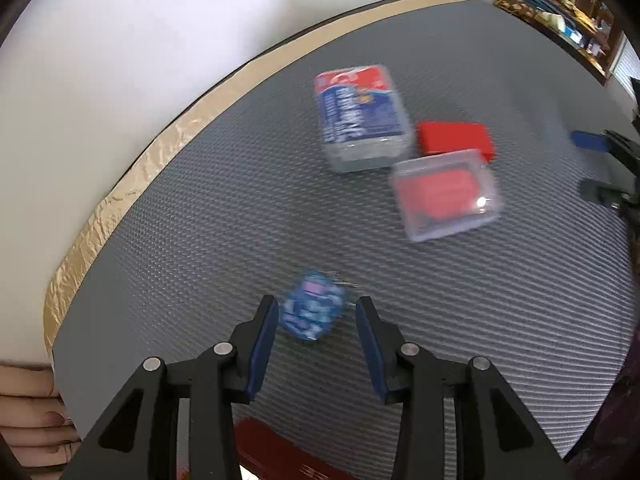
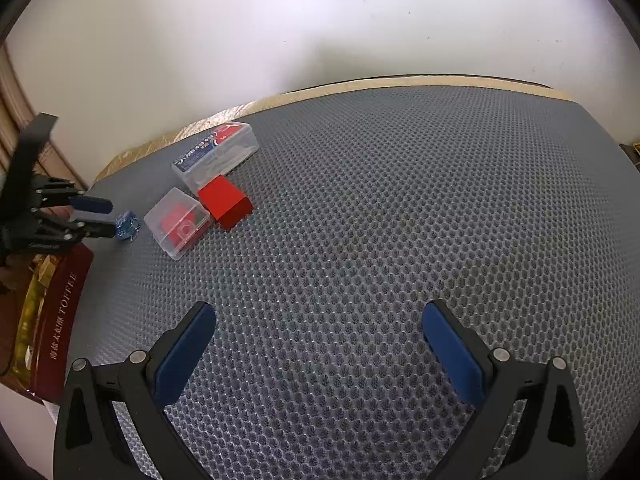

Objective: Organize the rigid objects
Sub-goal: 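Grasp the blue patterned keychain with the left tool and lift it, then grasp the clear plastic box with the right tool while the left holds the keychain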

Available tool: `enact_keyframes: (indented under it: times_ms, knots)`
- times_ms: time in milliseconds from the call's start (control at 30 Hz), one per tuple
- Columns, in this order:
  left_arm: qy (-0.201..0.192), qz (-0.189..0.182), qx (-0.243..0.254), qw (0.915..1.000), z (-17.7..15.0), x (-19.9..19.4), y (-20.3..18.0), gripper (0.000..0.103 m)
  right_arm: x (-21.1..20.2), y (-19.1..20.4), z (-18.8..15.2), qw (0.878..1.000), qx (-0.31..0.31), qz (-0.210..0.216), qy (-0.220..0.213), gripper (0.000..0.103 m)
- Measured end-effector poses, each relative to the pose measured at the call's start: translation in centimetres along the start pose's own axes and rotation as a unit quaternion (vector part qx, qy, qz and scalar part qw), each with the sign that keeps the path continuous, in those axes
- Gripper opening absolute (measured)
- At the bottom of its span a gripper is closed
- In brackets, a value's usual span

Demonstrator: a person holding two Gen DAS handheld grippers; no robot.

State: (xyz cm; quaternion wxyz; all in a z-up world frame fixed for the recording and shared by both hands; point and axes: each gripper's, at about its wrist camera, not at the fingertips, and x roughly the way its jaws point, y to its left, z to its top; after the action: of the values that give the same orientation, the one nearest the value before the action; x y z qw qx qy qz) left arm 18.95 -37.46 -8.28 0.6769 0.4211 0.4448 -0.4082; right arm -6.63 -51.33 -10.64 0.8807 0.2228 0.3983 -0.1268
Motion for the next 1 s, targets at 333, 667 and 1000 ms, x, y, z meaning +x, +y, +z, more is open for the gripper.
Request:
enact_keyframes:
  times_ms: [333, 667, 1000]
  knots:
    - [0.008, -0.044, -0.027, 0.9986, 0.2, 3.2, 2.2, 0.040, 0.0, 0.0, 0.1, 1.000, 0.002, 0.003, -0.001, 0.103]
    - [-0.002, -0.014, -0.166, 0.9860, -2.6, 0.4, 0.7, 0.035, 0.1, -0.1, 0.3, 1.000, 0.001, 0.003, 0.000, 0.103]
    - [-0.055, -0.062, -0.317, 0.9449, -9.5, -5.7, -5.1, 0.035, 0.3, 0.0, 1.2, 0.999, -0.011, 0.041, 0.013, 0.103]
